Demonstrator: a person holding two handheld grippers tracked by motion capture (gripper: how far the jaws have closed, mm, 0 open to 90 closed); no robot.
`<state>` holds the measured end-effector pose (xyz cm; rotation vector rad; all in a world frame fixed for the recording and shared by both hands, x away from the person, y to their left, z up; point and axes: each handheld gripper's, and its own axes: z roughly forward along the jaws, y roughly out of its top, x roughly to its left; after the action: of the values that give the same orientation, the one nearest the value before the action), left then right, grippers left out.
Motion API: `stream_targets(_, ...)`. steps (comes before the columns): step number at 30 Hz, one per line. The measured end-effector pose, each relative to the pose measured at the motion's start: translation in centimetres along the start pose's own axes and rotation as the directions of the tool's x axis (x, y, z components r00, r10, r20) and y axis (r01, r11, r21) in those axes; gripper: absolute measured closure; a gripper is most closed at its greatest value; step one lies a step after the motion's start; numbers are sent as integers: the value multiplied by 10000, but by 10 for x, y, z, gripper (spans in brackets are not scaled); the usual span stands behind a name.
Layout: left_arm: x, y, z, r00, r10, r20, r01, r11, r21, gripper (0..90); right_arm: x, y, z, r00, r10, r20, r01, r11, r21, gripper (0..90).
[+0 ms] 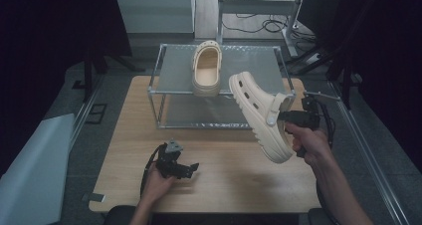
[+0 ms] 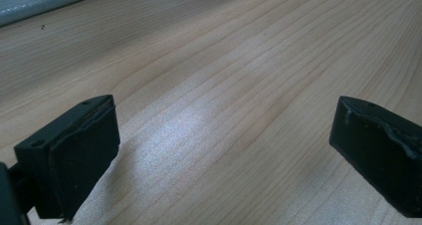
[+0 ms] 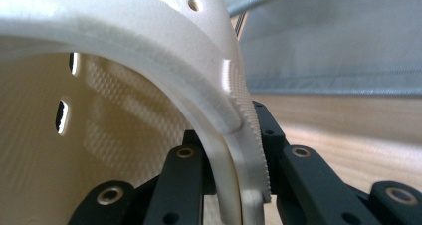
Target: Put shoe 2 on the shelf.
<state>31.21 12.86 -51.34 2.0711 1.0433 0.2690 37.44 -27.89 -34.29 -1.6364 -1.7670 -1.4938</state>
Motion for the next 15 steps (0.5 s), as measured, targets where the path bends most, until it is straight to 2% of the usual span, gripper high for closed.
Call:
stream_targets(2,0,0,0,10000,6,-17,-6,10000,6,0,1,3,1,10000,23,22,-23,10000,-70,775)
stream_targets(7,1,0,0,9999,31,-107,-30,10000,94,0,1,20,8,9985,515,163,-506,9975,-499,775)
stream_targets(15,2,-1,-1,9999,43,-147,-42,10000,63,0,6,38,21,9950,943,345,-910,9920,-873,775)
